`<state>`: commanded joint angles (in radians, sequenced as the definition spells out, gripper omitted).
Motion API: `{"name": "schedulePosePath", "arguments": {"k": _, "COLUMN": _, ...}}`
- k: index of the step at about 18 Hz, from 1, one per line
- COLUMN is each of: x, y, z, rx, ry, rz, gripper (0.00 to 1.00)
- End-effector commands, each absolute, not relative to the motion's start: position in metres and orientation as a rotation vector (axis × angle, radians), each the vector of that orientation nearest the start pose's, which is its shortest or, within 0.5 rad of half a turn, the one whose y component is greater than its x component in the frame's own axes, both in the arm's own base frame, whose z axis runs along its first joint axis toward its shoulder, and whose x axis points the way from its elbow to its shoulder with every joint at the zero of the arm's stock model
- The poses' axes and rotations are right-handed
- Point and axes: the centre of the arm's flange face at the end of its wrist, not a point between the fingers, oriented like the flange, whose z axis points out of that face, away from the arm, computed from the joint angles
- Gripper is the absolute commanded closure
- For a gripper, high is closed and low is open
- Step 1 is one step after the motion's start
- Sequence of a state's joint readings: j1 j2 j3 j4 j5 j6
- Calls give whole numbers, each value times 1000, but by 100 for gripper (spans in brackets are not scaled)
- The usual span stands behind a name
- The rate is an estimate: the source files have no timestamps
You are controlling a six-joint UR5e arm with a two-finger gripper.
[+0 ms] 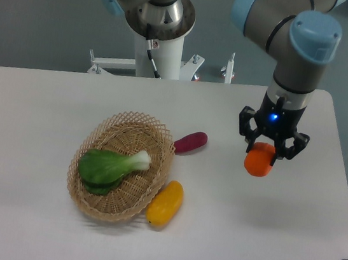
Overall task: Place the orange on the table
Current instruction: 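Carry the held orange down toward the table beside the purple eggplant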
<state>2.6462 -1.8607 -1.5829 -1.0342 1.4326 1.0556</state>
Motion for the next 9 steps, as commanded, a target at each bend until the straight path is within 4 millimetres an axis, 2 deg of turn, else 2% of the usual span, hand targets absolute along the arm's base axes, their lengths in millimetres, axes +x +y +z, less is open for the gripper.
{"name": "schedulePosePath", "arguments": {"k": 4, "x": -451, "y": 435, "z": 341, "rx": -2937, "ry": -89, "rz": 203, "gripper": 48}}
{"name": "schedulePosePath", "arguments": {"k": 9, "x": -449, "y": 439, "z": 299, "rx": -3009, "ry": -94, "rz": 180, "gripper": 48}}
